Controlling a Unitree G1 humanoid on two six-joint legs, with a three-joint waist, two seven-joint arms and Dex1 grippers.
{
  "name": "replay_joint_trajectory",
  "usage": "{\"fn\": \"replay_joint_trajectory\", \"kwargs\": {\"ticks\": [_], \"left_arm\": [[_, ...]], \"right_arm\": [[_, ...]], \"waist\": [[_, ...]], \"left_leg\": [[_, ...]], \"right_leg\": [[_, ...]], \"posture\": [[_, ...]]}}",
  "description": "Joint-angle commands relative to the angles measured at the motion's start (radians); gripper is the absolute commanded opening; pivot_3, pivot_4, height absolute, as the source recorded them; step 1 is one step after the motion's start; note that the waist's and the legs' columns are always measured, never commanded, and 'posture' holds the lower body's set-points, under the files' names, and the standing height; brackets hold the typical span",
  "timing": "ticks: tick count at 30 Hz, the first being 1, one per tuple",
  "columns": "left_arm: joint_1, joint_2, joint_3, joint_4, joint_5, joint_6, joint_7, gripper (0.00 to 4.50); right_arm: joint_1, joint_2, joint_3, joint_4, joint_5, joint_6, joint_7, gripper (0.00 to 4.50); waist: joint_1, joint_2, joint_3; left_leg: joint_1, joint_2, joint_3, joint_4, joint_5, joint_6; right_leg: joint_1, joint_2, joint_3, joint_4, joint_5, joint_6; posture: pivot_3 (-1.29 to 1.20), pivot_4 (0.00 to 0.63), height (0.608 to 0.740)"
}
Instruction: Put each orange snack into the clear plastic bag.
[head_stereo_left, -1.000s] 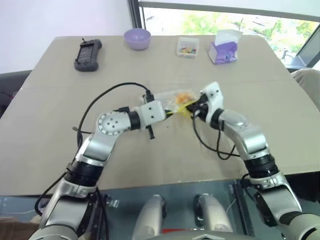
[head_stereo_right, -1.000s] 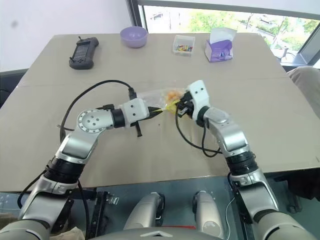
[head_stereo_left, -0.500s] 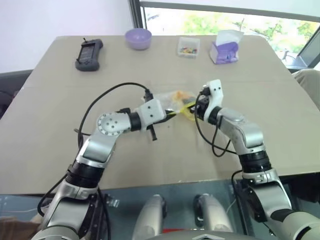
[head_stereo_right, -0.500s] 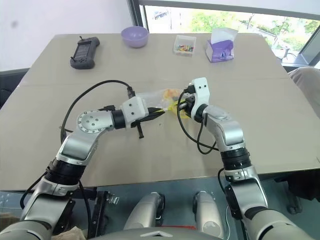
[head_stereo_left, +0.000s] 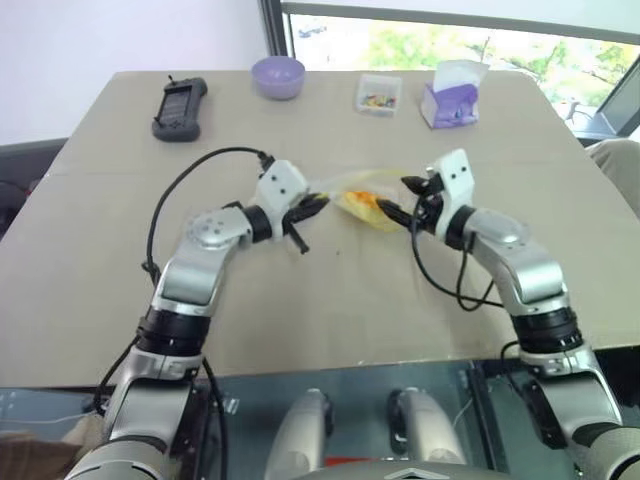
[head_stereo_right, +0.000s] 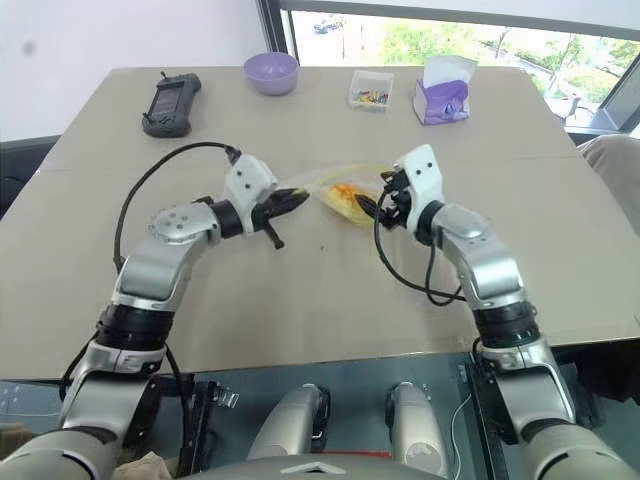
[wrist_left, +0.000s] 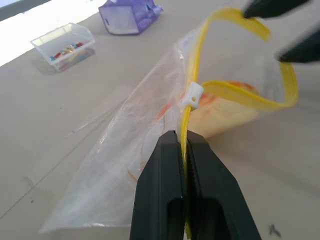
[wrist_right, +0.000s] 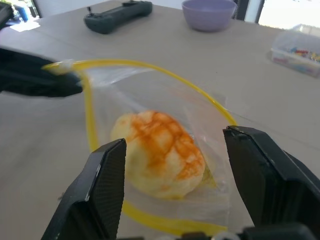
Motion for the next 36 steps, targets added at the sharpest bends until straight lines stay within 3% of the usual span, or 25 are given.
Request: {"fn": "replay_joint_trajectory", "kwargs": {"ticks": [1, 2, 6, 11, 16, 20, 24, 31, 36], "left_arm": [[-0.028, 0.001, 0.035, -0.013, -0.028, 0.023, 0.013, 0.00], [-0.031, -0.001, 0.039, -0.014, -0.035, 0.032, 0.012, 0.00], [-0.044, -0.005, 0.049, -0.011, -0.053, 0.054, 0.016, 0.00], [-0.047, -0.008, 0.043, -0.021, -0.065, 0.065, 0.020, 0.00], [-0.042, -0.006, 0.037, -0.030, -0.066, 0.065, 0.017, 0.00], [-0.030, -0.005, 0.035, -0.046, -0.065, 0.065, 0.018, 0.00], [-0.017, -0.003, 0.035, -0.060, -0.065, 0.068, 0.019, 0.00], [-0.009, -0.001, 0.039, -0.068, -0.065, 0.070, 0.025, 0.00], [-0.008, 0.017, 0.058, -0.081, -0.083, 0.060, -0.001, 0.00]], "right_arm": [[0.016, -0.042, 0.002, -0.073, -0.045, -0.089, 0.016, 4.14], [0.034, -0.074, 0.030, -0.074, -0.116, -0.155, -0.002, 4.46], [0.084, -0.154, 0.111, -0.058, -0.322, -0.332, -0.061, 4.46], [0.087, -0.143, 0.159, 0.033, -0.437, -0.409, -0.114, 4.46], [0.037, -0.103, 0.160, 0.150, -0.495, -0.443, -0.166, 4.46], [0.015, -0.053, 0.120, 0.196, -0.431, -0.430, -0.152, 4.46], [0.014, -0.053, 0.119, 0.195, -0.414, -0.447, -0.119, 3.22], [0.023, -0.069, 0.107, 0.161, -0.394, -0.439, -0.078, 0.13], [-0.002, -0.109, 0.056, 0.128, -0.361, -0.423, -0.029, 0.05]], "waist": [[-0.004, 0.000, 0.000], [-0.006, 0.000, 0.000], [-0.001, 0.000, 0.000], [-0.002, 0.000, 0.000], [-0.002, 0.000, 0.000], [-0.001, 0.000, 0.000], [-0.001, 0.000, 0.000], [-0.001, 0.000, 0.000], [0.000, 0.000, 0.000]], "left_leg": [[0.000, 0.000, 0.000, 0.000, 0.000, 0.000], [0.000, 0.000, 0.001, 0.000, 0.000, 0.000], [0.000, 0.000, 0.000, 0.000, 0.000, 0.000], [0.000, 0.000, 0.001, 0.000, 0.000, 0.000], [0.000, 0.000, 0.001, 0.000, 0.000, 0.000], [0.000, 0.000, 0.001, 0.000, 0.000, 0.000], [0.000, 0.000, 0.001, 0.000, 0.000, 0.000], [0.000, 0.000, 0.001, 0.000, 0.000, 0.000], [0.000, 0.000, 0.001, 0.000, 0.000, 0.000]], "right_leg": [[0.000, 0.000, 0.000, 0.000, 0.000, 0.000], [0.000, 0.000, 0.001, 0.000, 0.000, 0.000], [0.000, 0.000, 0.000, 0.000, 0.000, 0.000], [0.000, 0.000, 0.001, 0.000, 0.000, 0.000], [0.000, 0.000, 0.001, 0.000, 0.000, 0.000], [0.000, 0.000, 0.001, 0.000, 0.000, 0.000], [0.000, 0.000, 0.001, 0.000, 0.000, 0.000], [0.000, 0.000, 0.001, 0.000, 0.000, 0.000], [0.000, 0.000, 0.001, 0.000, 0.000, 0.000]], "posture": [[0.00, 0.150, 0.740], [0.00, 0.150, 0.740], [0.00, 0.150, 0.740], [0.00, 0.150, 0.740], [0.00, 0.150, 0.740], [0.00, 0.150, 0.740], [0.00, 0.150, 0.740], [0.00, 0.150, 0.740], [0.00, 0.150, 0.740]]}}
